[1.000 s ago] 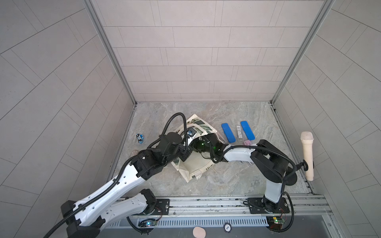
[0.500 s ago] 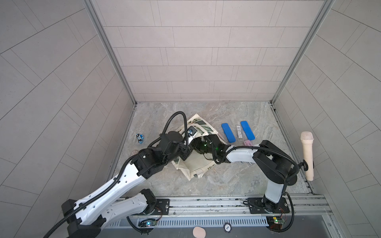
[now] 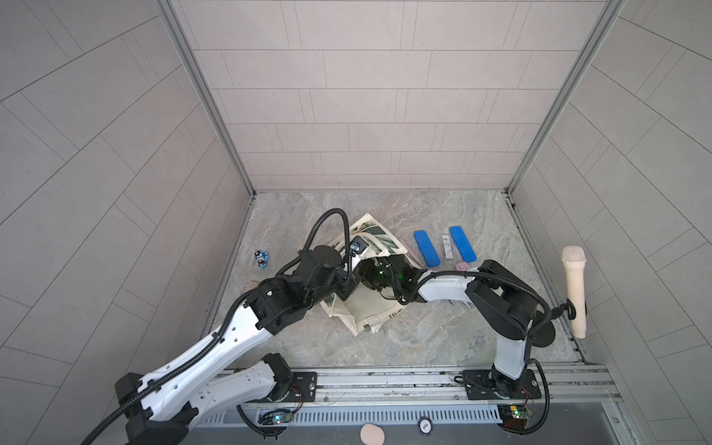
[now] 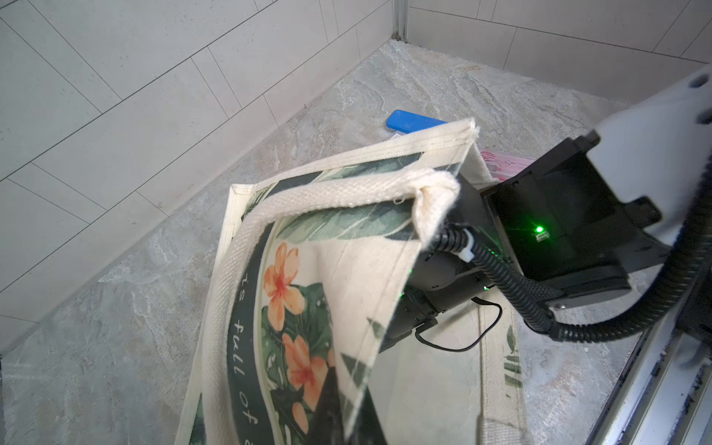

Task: Take out the compass set from the canvas bag
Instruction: Pick up the compass set from the canvas bag.

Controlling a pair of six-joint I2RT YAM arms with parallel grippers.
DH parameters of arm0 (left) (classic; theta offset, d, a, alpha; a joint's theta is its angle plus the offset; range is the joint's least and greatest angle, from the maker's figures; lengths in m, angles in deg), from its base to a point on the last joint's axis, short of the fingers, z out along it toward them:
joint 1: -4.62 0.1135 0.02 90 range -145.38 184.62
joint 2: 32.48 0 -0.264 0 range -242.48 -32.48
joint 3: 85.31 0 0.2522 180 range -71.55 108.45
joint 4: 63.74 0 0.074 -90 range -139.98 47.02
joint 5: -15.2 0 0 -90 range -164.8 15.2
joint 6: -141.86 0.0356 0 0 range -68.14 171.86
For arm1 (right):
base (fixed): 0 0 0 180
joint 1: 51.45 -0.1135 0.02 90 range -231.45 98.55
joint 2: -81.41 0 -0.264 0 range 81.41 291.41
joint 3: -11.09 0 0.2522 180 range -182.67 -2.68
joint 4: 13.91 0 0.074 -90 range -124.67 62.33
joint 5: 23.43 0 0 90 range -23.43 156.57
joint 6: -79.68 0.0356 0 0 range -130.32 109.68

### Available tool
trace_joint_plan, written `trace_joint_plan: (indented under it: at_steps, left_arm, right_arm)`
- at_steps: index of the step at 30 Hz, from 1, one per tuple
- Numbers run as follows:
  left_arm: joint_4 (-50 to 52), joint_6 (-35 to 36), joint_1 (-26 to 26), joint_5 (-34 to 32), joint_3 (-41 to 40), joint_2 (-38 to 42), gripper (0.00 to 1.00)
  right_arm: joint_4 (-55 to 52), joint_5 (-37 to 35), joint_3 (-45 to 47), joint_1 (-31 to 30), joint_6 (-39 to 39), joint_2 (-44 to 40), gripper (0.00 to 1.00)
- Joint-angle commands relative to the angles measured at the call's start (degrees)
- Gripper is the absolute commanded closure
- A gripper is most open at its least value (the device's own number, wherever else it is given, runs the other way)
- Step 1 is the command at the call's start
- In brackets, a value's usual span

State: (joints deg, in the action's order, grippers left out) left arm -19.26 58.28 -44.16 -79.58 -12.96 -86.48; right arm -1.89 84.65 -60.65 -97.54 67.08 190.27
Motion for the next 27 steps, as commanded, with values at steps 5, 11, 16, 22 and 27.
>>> trace_joint_plan:
  at_steps: [5,11,16,22,27]
  left_arm:
    - [-0.24,0.11,-0.1,1.21,2.54,0.12,1.0]
    - [-0.81,-0.56,-0.23,2.75,2.87,-0.8,1.0]
    - [-1.19,-0.61,-0.18,3.79,3.29,-1.44,1.0]
    - [-1.17,-0.16,-0.19,3.02,3.01,-1.03,1.0]
    - [-2.09,-0.25,-0.19,2.86,2.07,-0.76,1.0]
  right_arm:
    - [-6.31,-1.28,-1.85,-0.58,2.21,2.1,0.63]
    - [2.57,-2.92,-1.06,-0.63,6.75,4.76,0.59]
    - [6.52,-3.34,-2.18,-0.67,9.92,7.44,0.64]
    - [5.4,-4.1,-0.88,-0.58,8.63,5.49,0.77]
    - [4.99,-3.99,1.71,-0.37,6.27,2.0,0.79]
